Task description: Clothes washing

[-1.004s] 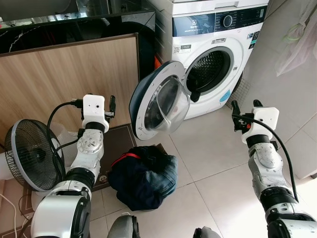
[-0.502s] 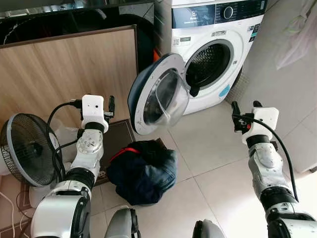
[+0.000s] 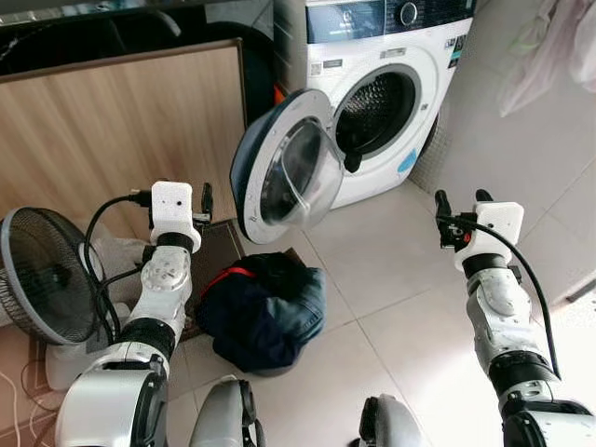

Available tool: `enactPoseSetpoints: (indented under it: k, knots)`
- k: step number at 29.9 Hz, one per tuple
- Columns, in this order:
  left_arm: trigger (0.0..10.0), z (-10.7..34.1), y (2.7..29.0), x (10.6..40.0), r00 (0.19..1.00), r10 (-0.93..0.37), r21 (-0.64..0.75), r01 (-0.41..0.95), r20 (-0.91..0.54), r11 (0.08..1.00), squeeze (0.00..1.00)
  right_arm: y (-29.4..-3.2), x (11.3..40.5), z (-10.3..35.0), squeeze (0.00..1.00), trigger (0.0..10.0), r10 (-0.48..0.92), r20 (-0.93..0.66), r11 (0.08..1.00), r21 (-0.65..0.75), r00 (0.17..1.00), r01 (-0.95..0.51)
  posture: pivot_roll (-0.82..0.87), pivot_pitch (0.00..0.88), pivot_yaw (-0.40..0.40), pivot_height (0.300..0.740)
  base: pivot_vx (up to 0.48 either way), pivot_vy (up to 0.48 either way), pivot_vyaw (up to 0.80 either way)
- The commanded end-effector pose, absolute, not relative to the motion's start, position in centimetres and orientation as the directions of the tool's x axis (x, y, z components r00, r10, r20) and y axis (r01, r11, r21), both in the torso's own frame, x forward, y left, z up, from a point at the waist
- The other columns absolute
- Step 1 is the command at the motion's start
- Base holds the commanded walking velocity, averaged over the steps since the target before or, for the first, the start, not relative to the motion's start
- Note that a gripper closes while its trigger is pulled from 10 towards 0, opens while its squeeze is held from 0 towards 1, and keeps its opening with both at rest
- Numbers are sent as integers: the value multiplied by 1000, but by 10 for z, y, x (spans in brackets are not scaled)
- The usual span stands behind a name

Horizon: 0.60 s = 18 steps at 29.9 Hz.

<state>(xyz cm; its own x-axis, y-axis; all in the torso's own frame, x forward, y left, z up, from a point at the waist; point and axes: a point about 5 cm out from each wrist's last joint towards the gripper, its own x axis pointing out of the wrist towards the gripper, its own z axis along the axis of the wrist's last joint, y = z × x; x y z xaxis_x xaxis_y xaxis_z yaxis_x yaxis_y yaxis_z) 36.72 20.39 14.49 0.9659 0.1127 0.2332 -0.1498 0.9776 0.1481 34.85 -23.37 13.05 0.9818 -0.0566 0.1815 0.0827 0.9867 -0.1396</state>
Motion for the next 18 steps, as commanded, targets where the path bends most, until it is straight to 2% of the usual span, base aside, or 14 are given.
enactPoseSetpoints:
  k: [1,7,8,9,11,12,16,18]
  knots:
    - [10000,140,214,364,966,148,135,-178,211,975,0,-234,346,127,0,10000,-56,170,987,-142,984,81,70,188,-18,612,0,0,0]
    - [10000,144,260,352,946,250,99,-274,204,956,0,-229,340,118,0,10000,-54,156,988,-136,986,75,127,194,8,612,0,0,0]
    - [10000,149,269,351,938,277,72,-297,209,952,0,-229,340,117,0,10000,-57,154,988,-133,986,78,137,193,11,612,0,0,0]
    - [10000,162,288,348,899,365,-38,-368,241,929,0,-229,341,117,0,10000,-58,150,988,-132,987,79,145,195,12,612,0,0,0]
    - [10000,165,296,346,885,399,-85,-390,240,917,0,-229,340,116,0,10000,-58,149,988,-133,987,78,154,197,13,612,0,0,0]
    - [10000,172,306,342,875,402,-34,-409,268,912,0,-232,340,116,0,10000,-62,145,987,-136,988,82,156,198,14,612,0,0,0]
    - [10000,172,300,341,898,336,60,-366,285,929,0,-236,338,117,0,10000,-71,153,987,-135,986,92,157,205,15,612,0,0,0]
    - [10000,163,280,341,932,236,161,-287,273,944,0,-242,332,115,0,10000,-95,163,984,-136,982,118,155,207,17,612,0,0,0]
